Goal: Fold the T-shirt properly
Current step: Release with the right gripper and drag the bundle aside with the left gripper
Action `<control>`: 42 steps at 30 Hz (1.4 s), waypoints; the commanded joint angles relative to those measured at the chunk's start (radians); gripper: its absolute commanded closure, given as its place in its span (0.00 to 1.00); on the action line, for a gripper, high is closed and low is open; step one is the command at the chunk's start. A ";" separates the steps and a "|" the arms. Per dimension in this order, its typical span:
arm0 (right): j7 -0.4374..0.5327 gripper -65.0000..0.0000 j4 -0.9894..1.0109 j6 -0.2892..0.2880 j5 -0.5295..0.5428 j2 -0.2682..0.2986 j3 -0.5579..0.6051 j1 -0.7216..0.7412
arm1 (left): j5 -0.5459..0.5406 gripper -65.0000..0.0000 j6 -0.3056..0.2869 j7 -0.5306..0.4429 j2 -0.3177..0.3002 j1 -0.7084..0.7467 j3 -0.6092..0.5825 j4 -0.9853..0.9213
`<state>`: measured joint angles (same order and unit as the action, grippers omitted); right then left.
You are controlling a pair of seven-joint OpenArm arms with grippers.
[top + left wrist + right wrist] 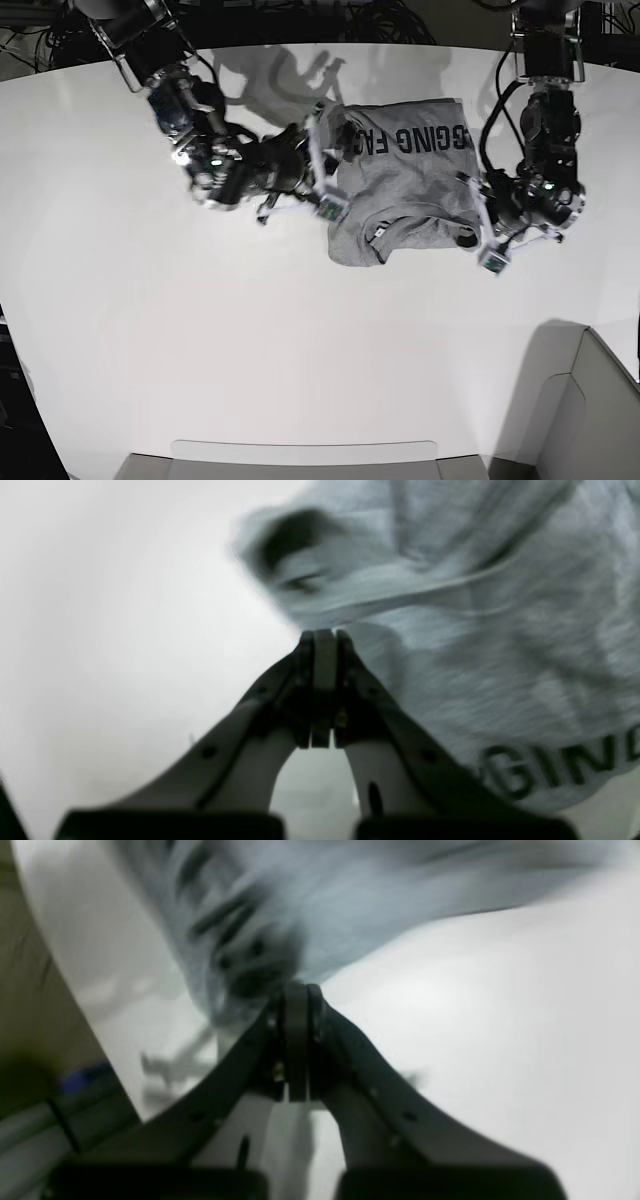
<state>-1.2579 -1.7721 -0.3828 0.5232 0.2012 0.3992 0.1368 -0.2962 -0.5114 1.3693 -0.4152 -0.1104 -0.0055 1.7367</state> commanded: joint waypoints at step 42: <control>0.008 1.00 -0.246 -0.006 0.015 0.068 -0.708 -0.268 | 0.397 1.00 -0.187 -0.615 -0.251 -0.101 -0.380 -0.884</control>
<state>-1.2675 -2.0006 -0.3878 0.5240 0.2581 -0.3046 -0.1436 -0.1192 -0.7238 0.4664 -0.6468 -0.2726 -0.3717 0.9134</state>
